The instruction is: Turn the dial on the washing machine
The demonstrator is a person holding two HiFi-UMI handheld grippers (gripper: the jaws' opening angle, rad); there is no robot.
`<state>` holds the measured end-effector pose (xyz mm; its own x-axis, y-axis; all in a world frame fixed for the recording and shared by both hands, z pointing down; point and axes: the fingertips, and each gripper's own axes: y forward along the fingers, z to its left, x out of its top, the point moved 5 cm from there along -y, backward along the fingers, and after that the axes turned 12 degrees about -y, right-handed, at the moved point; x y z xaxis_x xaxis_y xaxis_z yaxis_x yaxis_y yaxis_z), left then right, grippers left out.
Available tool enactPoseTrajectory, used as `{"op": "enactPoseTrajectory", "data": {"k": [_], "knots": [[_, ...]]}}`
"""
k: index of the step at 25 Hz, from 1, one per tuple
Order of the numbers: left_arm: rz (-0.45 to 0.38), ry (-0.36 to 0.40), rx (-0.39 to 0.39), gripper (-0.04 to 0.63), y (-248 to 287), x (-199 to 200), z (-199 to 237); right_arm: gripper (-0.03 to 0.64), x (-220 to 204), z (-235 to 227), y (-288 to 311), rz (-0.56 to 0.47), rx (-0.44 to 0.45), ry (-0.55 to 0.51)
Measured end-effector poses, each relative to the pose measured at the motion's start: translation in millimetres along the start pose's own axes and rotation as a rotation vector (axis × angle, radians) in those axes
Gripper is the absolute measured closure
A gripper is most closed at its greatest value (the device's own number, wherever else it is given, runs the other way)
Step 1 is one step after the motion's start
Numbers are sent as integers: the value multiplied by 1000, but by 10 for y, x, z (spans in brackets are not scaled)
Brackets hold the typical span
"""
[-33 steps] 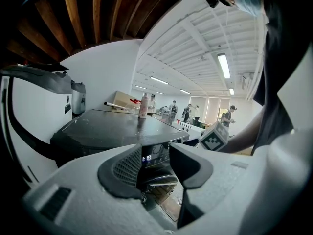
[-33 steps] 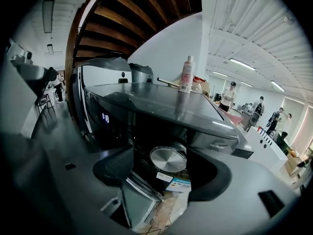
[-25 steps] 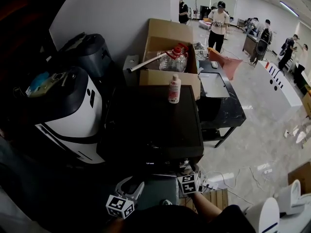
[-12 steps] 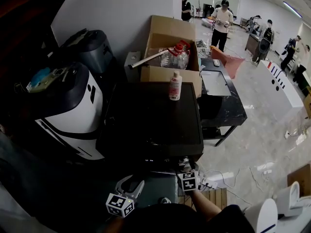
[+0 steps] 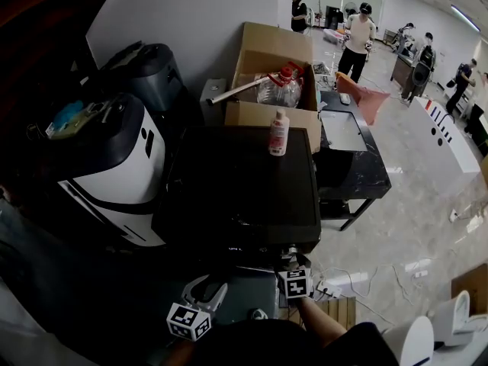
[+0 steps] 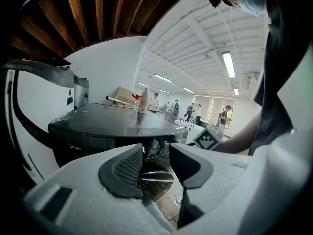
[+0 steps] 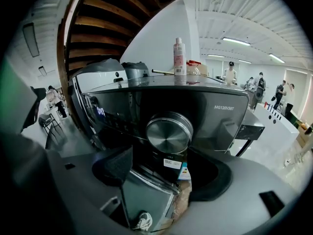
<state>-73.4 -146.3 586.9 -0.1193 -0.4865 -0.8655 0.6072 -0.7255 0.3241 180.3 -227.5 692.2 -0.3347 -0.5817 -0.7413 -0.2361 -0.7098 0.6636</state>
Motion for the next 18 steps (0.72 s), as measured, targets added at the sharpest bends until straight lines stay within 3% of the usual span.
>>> {"op": "enactPoseTrajectory", "data": {"k": [18], "knots": [[-8,-12,25,423,-62,-72,-104,304,-84,99,79,17,73,5]]}}
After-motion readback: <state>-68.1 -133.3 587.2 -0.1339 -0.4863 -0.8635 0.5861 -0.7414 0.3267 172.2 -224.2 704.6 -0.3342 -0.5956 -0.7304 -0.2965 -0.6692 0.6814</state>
